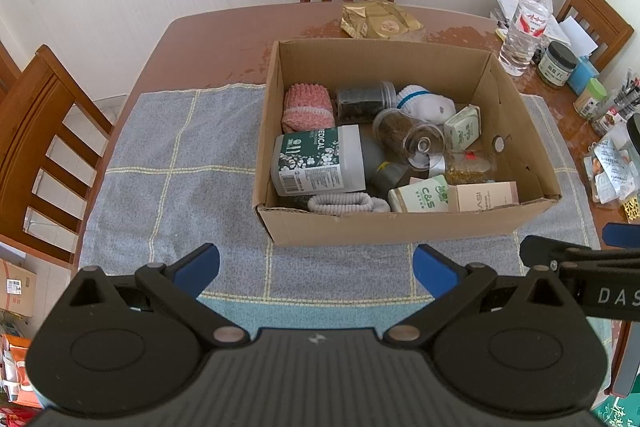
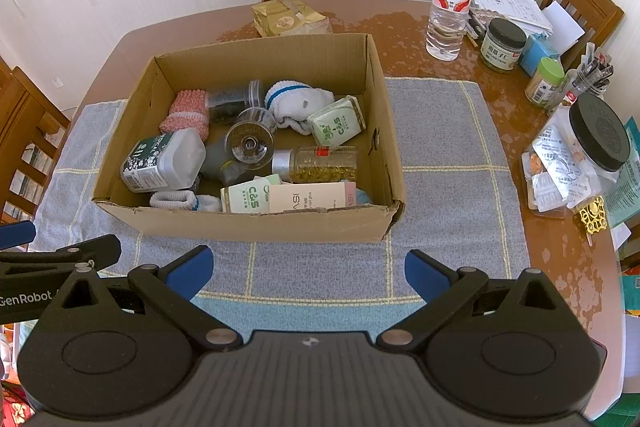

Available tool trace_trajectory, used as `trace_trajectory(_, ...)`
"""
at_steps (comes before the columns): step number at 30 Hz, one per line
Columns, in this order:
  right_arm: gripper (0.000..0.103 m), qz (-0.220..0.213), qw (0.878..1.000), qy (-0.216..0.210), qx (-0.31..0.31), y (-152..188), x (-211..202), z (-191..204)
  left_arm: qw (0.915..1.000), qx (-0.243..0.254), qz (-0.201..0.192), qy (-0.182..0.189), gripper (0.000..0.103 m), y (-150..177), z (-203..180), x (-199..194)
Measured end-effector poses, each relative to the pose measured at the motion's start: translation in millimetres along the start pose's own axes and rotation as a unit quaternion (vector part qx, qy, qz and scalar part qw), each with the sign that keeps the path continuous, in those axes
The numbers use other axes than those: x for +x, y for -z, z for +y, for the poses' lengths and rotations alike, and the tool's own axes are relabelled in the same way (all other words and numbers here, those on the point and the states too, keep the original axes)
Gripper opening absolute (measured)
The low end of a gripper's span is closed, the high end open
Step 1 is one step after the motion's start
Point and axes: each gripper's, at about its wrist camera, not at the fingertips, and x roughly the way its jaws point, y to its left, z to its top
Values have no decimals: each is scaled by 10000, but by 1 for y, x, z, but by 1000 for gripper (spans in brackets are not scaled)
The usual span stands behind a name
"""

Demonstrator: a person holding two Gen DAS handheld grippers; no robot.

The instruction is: Organize objects

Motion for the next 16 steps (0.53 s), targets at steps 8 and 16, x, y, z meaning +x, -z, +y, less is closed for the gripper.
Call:
trace_trajectory(8,103,-4,10000,-13,3,-1,0,-1,10000,-25,2,-9,102,-1,0,1)
trace_trajectory(16,103,-5,10000,-12,8,-2,1,-1,10000,-33,-1,-5,102,-3,0,2)
